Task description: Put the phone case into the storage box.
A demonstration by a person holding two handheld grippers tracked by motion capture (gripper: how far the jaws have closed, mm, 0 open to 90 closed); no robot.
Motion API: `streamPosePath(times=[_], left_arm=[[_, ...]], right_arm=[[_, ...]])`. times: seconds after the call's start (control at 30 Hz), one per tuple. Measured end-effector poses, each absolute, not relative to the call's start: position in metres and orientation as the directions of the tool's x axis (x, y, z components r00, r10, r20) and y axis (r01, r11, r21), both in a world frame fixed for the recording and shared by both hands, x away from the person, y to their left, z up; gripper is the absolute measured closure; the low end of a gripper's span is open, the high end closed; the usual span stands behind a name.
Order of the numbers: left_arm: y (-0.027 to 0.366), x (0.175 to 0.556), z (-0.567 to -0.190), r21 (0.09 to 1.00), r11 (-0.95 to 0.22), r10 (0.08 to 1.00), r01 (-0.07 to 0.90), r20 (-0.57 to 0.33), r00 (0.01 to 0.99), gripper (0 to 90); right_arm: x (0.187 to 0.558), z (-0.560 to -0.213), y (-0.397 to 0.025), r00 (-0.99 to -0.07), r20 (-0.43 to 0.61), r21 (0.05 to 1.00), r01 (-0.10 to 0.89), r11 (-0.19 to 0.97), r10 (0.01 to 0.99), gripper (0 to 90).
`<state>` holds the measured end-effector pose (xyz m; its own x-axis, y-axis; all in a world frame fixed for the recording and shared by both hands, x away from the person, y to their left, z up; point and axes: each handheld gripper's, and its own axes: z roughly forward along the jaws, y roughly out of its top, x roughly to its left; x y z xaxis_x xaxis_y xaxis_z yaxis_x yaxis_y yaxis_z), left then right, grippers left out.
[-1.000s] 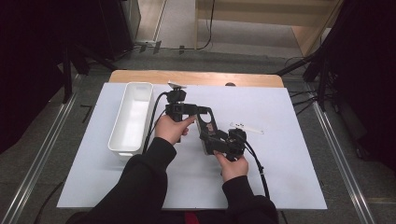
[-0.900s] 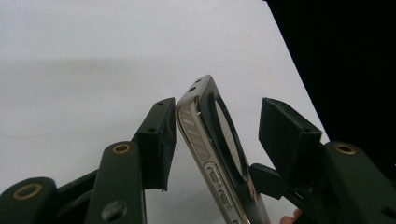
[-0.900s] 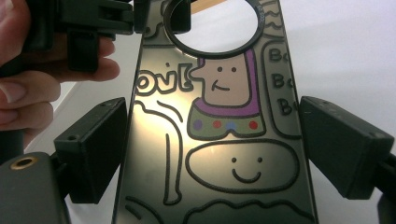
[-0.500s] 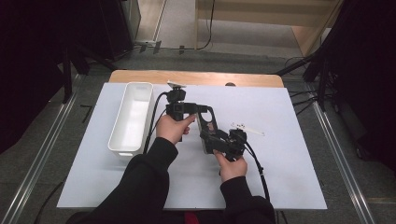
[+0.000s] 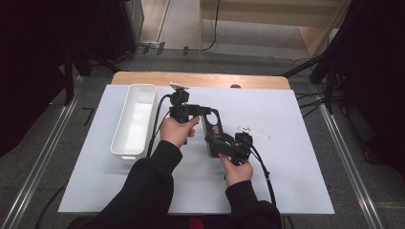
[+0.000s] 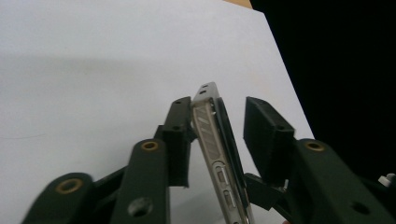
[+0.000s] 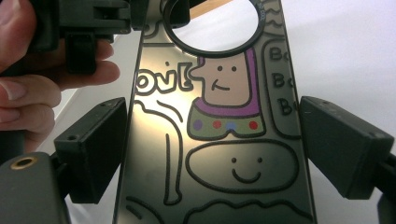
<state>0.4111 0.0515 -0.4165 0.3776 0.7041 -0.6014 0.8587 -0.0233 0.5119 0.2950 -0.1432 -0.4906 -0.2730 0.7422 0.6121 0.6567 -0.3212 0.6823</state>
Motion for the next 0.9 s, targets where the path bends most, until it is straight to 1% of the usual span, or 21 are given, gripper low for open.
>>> streamPosePath(times=[0.1,0.2,0.33,0.5,0.6,0.9], left_arm=[[0.0514,0.4111,-0.4163,0.513,-0.016,0.705,0.858,-0.603,0.374,65.9],[0.0509,0.4110,-0.4165,0.511,-0.017,0.713,0.860,-0.597,0.369,66.2],[0.0517,0.4114,-0.4177,0.500,0.001,0.703,0.866,-0.616,0.355,70.6],[0.0529,0.4121,-0.4186,0.496,0.003,0.694,0.868,-0.626,0.355,72.0],[0.0527,0.4120,-0.4192,0.505,-0.016,0.690,0.863,-0.619,0.375,72.1],[0.0520,0.4113,-0.4180,0.506,-0.007,0.679,0.862,-0.631,0.376,74.2]], right_arm=[[0.2950,-0.4902,-0.1434,-0.271,0.614,0.682,0.656,-0.324,0.741,10.6],[0.2951,-0.4902,-0.1435,-0.272,0.615,0.682,0.655,-0.326,0.740,10.6],[0.2953,-0.4907,-0.1434,-0.271,0.618,0.679,0.657,-0.327,0.738,10.6],[0.2962,-0.4919,-0.1426,-0.272,0.619,0.676,0.662,-0.324,0.737,10.6],[0.2966,-0.4920,-0.1426,-0.272,0.620,0.676,0.662,-0.324,0.736,10.6],[0.2966,-0.4918,-0.1423,-0.272,0.619,0.676,0.663,-0.323,0.737,10.6]])
